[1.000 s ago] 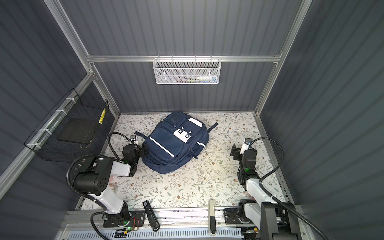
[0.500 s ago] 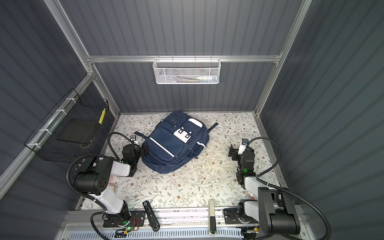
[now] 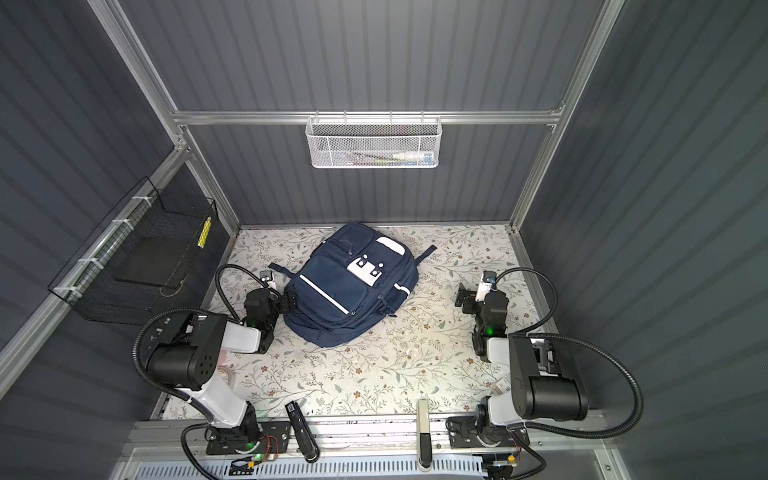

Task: Pack the student bag

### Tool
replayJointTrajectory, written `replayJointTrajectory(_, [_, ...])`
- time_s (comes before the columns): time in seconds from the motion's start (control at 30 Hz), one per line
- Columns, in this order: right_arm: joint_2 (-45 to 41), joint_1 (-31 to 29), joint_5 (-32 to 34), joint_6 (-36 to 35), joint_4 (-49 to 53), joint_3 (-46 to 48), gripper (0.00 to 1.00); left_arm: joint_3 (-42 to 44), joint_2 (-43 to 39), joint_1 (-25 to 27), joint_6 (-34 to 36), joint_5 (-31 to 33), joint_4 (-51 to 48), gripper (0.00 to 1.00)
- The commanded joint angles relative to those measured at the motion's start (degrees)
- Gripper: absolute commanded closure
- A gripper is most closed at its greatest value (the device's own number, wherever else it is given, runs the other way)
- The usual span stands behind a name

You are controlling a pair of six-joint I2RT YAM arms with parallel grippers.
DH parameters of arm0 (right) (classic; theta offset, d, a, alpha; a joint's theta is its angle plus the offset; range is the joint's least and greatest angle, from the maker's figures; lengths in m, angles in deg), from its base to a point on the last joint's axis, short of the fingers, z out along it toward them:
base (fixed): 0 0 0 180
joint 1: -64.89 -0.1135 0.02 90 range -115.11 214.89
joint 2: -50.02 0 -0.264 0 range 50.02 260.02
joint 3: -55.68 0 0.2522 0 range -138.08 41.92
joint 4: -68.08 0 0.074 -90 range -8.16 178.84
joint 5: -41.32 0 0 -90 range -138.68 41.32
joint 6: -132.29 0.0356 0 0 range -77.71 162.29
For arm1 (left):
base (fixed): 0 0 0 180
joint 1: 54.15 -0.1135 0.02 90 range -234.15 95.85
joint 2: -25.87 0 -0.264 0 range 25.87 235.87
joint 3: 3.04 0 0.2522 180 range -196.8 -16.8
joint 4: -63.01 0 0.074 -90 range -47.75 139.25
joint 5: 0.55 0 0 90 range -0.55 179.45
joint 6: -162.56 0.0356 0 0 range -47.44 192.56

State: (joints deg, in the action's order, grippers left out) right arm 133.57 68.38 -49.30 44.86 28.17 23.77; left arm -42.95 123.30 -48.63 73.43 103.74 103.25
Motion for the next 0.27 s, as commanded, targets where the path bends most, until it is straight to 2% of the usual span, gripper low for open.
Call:
replayJointTrajectory(0.0, [-0.31, 0.03, -0.18, 0.07, -0.77, -0.82, 0.01, -0.65, 1.01, -0.51, -0.14, 0.13, -0.83, 0.00])
replayJointTrajectory(0.23, [-0.09, 0.53, -1.30, 0.24, -0.69, -1.08, 0.01, -0.65, 1.01, -0.51, -0.16, 0.09, -0.82, 0.00])
